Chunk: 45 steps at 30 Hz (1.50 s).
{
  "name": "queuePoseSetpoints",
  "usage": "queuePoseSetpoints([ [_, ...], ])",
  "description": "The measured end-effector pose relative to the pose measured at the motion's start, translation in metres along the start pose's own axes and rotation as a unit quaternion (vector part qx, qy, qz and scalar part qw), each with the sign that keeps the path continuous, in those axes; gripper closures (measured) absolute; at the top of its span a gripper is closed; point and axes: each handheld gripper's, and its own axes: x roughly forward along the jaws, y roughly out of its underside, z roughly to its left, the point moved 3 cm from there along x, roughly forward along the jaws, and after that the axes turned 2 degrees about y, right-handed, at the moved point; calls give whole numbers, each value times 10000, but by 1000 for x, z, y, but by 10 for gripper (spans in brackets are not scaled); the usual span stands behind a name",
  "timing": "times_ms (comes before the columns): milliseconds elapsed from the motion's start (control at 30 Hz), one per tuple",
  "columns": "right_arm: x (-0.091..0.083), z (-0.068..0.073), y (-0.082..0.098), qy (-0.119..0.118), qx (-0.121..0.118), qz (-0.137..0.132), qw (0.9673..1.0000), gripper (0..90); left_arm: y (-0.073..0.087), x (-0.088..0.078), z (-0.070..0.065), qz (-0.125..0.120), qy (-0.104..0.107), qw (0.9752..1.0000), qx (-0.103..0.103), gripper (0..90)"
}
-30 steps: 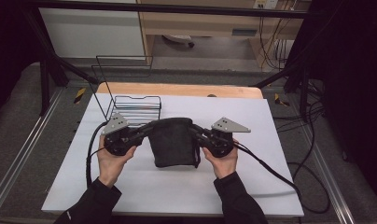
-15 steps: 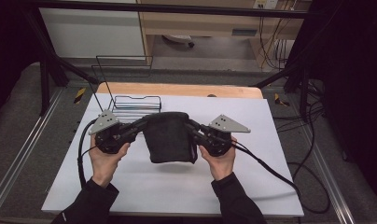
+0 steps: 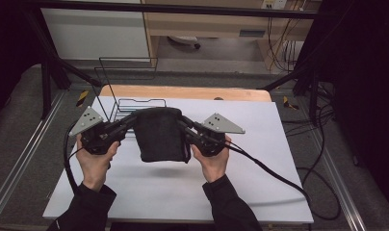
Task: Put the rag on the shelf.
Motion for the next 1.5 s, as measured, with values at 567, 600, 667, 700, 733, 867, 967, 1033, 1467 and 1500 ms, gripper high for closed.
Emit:
queuePoseSetpoints([
  [567,25,17,-21,53,-212,-362,9991,791,-16,-18,19,-432,-230,9988,66,831],
  [600,26,17,-22,59,-217,-381,9990,791,-17,-18,18,-447,-204,9988,54,831],
  [667,26,18,-25,66,-221,-430,9988,791,-19,-19,20,-515,-233,9984,91,831],
  [700,28,18,-28,71,-223,-479,9986,791,-20,-19,20,-529,-202,9984,58,831],
  [733,28,18,-30,66,-219,-505,9985,791,-21,-20,20,-543,-201,9983,50,830],
  [867,31,19,-36,61,-252,-540,9982,791,-26,-21,23,-608,-226,9979,57,831],
  [967,32,21,-40,53,-247,-583,9980,792,-31,-23,25,-665,-257,9974,69,831],
  [1033,33,23,-44,53,-268,-618,9977,792,-36,-25,26,-709,-289,9970,86,831],
  [1467,46,35,-77,63,-401,-905,9951,792,-65,-38,36,-1059,-406,9935,97,831],
  [1500,48,36,-82,77,-404,-934,9948,793,-66,-39,37,-1084,-397,9933,81,831],
])
